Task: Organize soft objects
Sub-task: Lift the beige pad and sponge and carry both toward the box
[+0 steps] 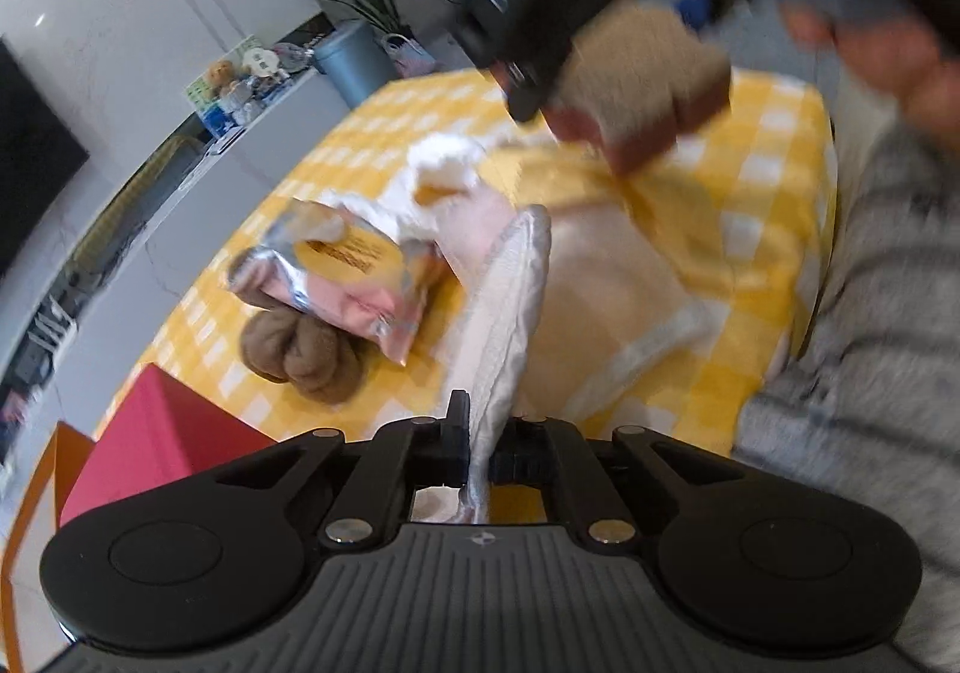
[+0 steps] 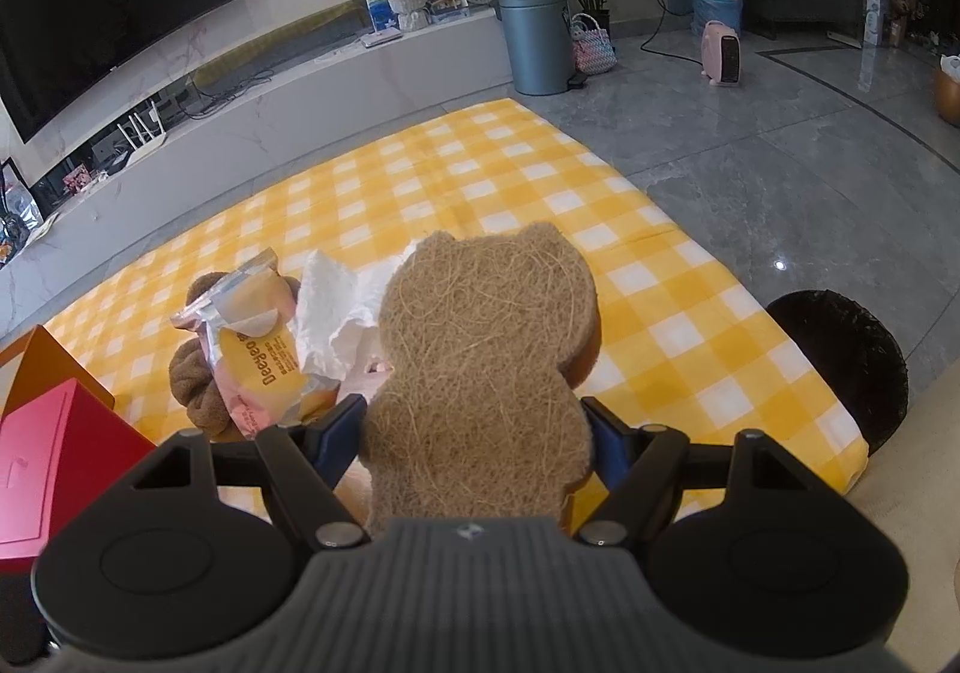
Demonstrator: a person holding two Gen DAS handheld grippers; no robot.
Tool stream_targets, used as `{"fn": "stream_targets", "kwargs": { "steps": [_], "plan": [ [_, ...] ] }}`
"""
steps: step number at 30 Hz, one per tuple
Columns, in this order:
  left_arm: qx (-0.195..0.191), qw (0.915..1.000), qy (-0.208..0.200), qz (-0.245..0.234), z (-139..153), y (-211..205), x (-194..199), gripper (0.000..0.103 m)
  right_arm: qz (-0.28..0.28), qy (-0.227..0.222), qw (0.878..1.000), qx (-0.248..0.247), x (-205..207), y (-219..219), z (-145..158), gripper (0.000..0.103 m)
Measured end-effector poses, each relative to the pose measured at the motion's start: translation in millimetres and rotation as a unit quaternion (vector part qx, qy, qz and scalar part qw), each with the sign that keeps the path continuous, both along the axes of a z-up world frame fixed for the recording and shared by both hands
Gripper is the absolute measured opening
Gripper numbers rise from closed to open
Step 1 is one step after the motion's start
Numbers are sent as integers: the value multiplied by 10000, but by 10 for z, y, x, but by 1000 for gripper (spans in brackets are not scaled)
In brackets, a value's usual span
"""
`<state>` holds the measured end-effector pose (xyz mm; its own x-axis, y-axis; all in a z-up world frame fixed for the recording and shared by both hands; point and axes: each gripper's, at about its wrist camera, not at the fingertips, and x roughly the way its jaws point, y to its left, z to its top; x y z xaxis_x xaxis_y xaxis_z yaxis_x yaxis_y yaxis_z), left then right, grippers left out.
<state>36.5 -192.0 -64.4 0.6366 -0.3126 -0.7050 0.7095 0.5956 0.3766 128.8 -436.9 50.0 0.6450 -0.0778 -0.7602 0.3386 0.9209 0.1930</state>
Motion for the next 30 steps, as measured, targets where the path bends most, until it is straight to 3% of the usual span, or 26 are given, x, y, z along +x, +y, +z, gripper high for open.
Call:
{"fn": "stream_targets", "kwargs": {
  "steps": [6,12,18,21,30],
  "plan": [
    [-915,9953,49,323,453,180,3,5,92,-158,9998,-21,-31,34,71,74],
    [-1831,9814,198,535,865,482,-7,6,105,-265,9996,4,-50,52,133,74],
    [-2390,9672,284,815,1081,781,-48,6,259,-413,9987,157,-81,95,200,74],
    [-2525,9617,33,1069,1175,939,-96,6,388,-627,9970,225,-133,122,313,74],
    [-3435,9243,156,1658,1379,1661,-110,6,1145,-1284,9826,700,-248,407,656,74]
  ]
}}
